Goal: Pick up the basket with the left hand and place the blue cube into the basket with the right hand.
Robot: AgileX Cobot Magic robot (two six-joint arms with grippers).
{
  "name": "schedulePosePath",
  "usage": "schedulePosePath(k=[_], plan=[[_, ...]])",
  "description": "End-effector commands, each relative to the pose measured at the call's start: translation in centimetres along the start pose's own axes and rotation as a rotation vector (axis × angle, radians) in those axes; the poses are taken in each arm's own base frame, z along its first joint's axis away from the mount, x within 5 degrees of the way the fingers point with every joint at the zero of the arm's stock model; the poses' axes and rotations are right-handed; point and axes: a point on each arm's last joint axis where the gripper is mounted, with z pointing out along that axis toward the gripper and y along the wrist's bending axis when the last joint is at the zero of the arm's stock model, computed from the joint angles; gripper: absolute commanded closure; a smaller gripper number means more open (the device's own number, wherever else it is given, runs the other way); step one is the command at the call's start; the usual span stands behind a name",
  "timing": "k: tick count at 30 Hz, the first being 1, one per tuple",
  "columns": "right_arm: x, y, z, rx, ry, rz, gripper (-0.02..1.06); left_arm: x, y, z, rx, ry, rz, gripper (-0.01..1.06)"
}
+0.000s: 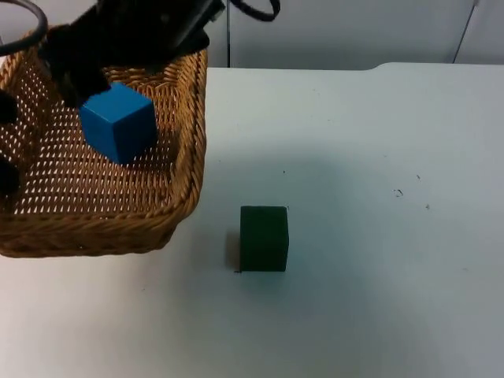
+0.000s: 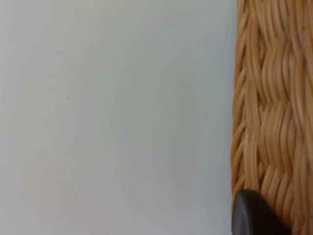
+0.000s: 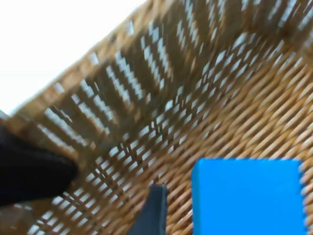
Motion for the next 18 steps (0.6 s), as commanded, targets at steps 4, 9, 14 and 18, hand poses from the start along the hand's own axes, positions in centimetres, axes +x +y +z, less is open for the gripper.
schedulePosePath(k=[4, 9, 14, 18], plan=[[-1.9, 0.1, -5.0, 0.008, -0.057, -0.016, 0.22, -0.1, -0.2, -0.2, 0.019, -0.013, -0.026, 1.05], [-2.4, 0.0, -8.0, 0.023, -0.061, -0.032, 0.22, -0.1, -0.2, -0.2, 0.019, -0.013, -0.026, 1.05], [-2.5, 0.0, -9.5, 0.022, -0.052, -0.02, 0.22, -0.1, -0.2, -0.2, 0.019, -0.013, -0.024, 1.05], [-2.3, 0.0, -9.9, 0.021, -0.032, -0.034, 0.26, -0.1, -0.2, -0.2, 0.015, -0.017, -0.024, 1.05]])
